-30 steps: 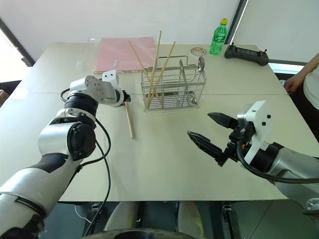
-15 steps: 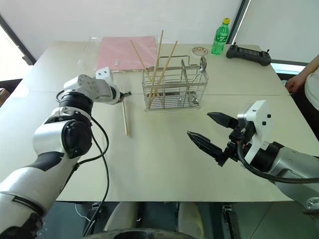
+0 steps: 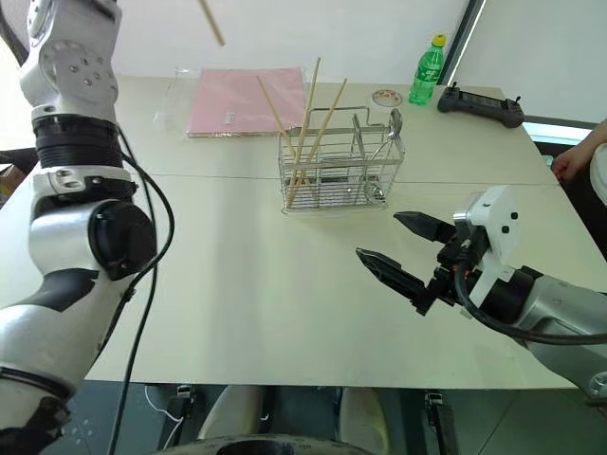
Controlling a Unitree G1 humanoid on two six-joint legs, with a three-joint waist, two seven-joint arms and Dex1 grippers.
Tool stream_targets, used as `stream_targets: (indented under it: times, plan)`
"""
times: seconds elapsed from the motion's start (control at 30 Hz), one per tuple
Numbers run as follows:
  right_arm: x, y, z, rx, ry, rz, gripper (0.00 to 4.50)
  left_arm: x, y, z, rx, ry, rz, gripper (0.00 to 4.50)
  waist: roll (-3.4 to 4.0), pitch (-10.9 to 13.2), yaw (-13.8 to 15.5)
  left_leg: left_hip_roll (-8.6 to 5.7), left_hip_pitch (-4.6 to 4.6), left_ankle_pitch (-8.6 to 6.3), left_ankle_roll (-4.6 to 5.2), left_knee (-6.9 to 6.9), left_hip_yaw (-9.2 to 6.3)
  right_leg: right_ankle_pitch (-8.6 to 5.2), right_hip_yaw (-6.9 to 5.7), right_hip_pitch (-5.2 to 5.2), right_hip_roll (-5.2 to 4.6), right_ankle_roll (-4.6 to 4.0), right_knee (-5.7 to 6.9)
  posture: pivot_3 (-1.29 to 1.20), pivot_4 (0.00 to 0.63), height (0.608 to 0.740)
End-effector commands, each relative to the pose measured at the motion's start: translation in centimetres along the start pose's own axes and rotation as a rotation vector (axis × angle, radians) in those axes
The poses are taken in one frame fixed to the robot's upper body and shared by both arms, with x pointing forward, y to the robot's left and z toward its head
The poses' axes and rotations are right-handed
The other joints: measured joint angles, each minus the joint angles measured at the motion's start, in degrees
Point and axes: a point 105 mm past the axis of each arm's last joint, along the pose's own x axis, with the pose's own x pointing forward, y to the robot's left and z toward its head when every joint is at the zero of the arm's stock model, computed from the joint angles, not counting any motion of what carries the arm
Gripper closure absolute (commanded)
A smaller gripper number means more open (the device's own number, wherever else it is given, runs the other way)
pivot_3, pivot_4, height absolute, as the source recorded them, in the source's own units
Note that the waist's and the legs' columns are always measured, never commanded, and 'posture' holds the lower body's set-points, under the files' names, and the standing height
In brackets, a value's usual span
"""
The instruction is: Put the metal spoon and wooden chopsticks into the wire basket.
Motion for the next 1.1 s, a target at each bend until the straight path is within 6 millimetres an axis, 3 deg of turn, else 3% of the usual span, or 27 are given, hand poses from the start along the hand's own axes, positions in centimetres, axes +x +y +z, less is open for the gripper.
stream_targets:
  times: [0.03,0.23,0.73,0.83,1.0,1.1]
  plan:
    - [-0.1,-0.1,1.0,-0.029,-0.034,-0.011,0.00,0.0,-4.5,-0.3,-0.015,0.004,-0.170,4.48,0.01,0.0,0.0,0.01,0.05,0.00,0.00,0.01,-0.01,0.00,0.00,0.02,0.00,0.00,0.05,0.00,0.150,0.721]
    - [-0.4,-0.2,1.3,-0.031,-0.048,-0.046,0.00,-2.5,-6.6,-5.6,-0.018,0.153,-0.251,4.48,0.08,0.0,-0.1,0.07,0.14,0.01,0.02,-0.01,-0.02,-0.03,0.03,-0.05,0.14,-0.03,0.29,0.00,0.150,0.721]
    - [-0.4,-0.6,2.2,-0.016,-0.095,-0.074,0.00,-5.4,-6.6,-11.7,0.021,0.260,-0.257,4.48,0.08,0.0,0.1,0.16,0.07,0.01,0.03,0.06,-0.09,-0.04,0.07,-0.06,0.30,-0.09,0.28,0.00,0.150,0.721]
    - [-0.4,-0.9,2.3,-0.016,-0.102,-0.087,0.00,-5.7,-6.7,-12.1,0.005,0.271,-0.260,3.41,0.08,0.0,0.0,0.16,0.07,0.01,0.03,0.03,-0.09,-0.04,0.07,-0.08,0.31,-0.09,0.28,0.00,0.150,0.721]
    - [-0.5,-1.2,2.3,-0.018,-0.106,-0.097,0.00,-5.5,-6.5,-11.6,-0.045,0.310,-0.261,0.96,0.08,0.0,0.0,0.17,0.07,0.01,0.04,0.04,-0.10,-0.04,0.07,-0.08,0.31,-0.09,0.28,0.00,0.150,0.721]
    - [-0.5,-1.4,2.3,-0.021,-0.105,-0.100,0.00,-5.6,-6.2,-11.0,-0.081,0.352,-0.302,0.96,0.08,0.0,0.0,0.17,0.07,0.01,0.04,0.04,-0.10,-0.04,0.07,-0.08,0.32,-0.09,0.29,0.00,0.150,0.721]
